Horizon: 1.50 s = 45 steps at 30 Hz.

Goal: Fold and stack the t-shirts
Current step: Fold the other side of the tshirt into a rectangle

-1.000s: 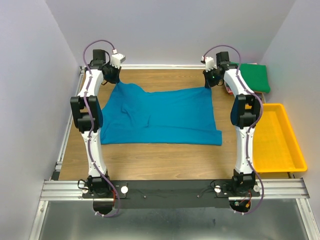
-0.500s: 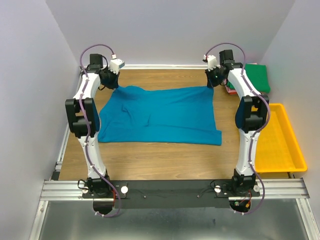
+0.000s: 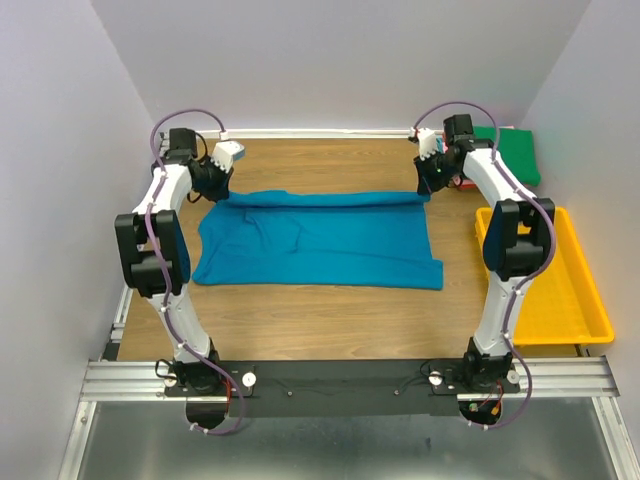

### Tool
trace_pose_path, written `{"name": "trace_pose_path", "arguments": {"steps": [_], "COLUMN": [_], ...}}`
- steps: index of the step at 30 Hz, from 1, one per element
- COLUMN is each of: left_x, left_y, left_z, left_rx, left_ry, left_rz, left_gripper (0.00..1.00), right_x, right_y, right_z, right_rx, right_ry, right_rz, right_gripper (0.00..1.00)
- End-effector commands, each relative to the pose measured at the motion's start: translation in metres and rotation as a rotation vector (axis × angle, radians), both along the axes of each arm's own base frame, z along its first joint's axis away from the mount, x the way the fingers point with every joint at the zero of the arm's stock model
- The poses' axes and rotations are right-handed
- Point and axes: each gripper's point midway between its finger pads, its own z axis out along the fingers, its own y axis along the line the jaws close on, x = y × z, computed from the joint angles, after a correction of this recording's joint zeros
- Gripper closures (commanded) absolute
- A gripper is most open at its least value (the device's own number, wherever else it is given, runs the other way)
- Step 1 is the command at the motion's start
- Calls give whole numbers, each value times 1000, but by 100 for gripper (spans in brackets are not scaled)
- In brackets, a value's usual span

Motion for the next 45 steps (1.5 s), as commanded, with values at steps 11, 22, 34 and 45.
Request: {"name": "trace_pose_path", "arguments": {"steps": [11, 22, 34, 45], "left_x": [-62, -48, -53, -96], "left_y": [0, -1, 3, 0], "left_z": [-43, -39, 16, -45], "left_rx": [25, -15, 7, 1], "left_ry": [82, 87, 18, 141], "left_rz": [-28, 33, 30, 31], "left_gripper": [100, 100, 100, 100], "right_x": [-47, -25, 1, -28], "right_y": [0, 0, -12, -16], "right_z": [-43, -32, 14, -30], "right_rx": [19, 20, -18, -49], "right_ry": [134, 86, -48, 57], "right_rz": [44, 11, -6, 37], "right_gripper": [99, 99, 99, 99]}}
